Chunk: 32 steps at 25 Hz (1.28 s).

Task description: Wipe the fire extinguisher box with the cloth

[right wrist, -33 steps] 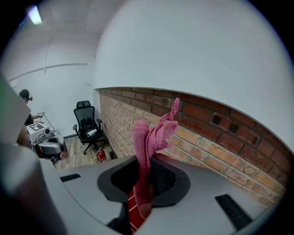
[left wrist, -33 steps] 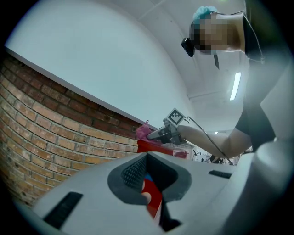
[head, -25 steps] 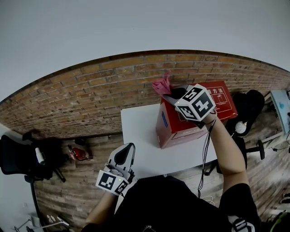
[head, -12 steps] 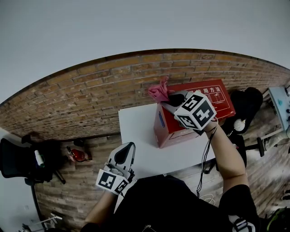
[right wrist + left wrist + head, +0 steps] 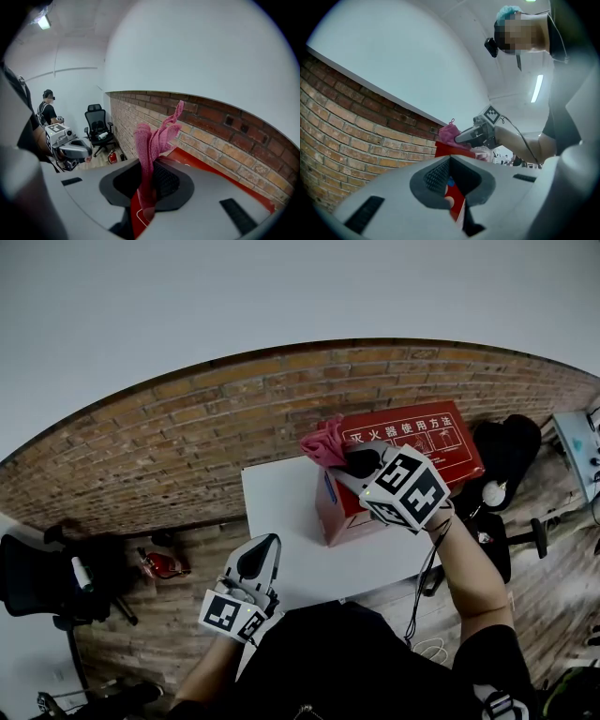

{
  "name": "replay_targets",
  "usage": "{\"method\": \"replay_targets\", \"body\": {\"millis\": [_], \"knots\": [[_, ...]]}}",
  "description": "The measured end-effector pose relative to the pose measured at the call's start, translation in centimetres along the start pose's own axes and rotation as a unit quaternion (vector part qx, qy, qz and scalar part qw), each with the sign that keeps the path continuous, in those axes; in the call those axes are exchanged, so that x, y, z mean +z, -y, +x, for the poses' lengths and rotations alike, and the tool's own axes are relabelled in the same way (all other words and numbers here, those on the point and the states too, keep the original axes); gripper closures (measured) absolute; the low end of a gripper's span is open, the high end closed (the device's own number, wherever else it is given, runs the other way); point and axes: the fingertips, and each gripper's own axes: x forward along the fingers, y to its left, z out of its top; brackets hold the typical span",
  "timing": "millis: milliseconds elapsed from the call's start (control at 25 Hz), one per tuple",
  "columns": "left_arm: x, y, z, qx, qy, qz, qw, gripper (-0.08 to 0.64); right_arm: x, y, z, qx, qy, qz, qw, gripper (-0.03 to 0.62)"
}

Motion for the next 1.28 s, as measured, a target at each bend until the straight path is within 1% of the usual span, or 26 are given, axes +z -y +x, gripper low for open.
{"method": "replay_targets", "body": {"millis": [440,1040,1280], "knots": [[-0.5,-0.1,0.3,-0.003,-0.008,0.001,1.0,0.526,-0.5,-0.6,-0.6,0.003,0.003,-0.002,1.0,0.518],[-0.2,0.0,0.9,0.001,-0.004,0.0,1.0,0.526,-1.2,1.6,-1.5,-0.016,0.005,0.009,1.0,0.518],[-0.3,0.2,1.3,-0.002,-0.006,0.007,1.0,0.526,-1.9,2.6,-2.1,-0.026,0.004,0.015,1.0,0.518]]}}
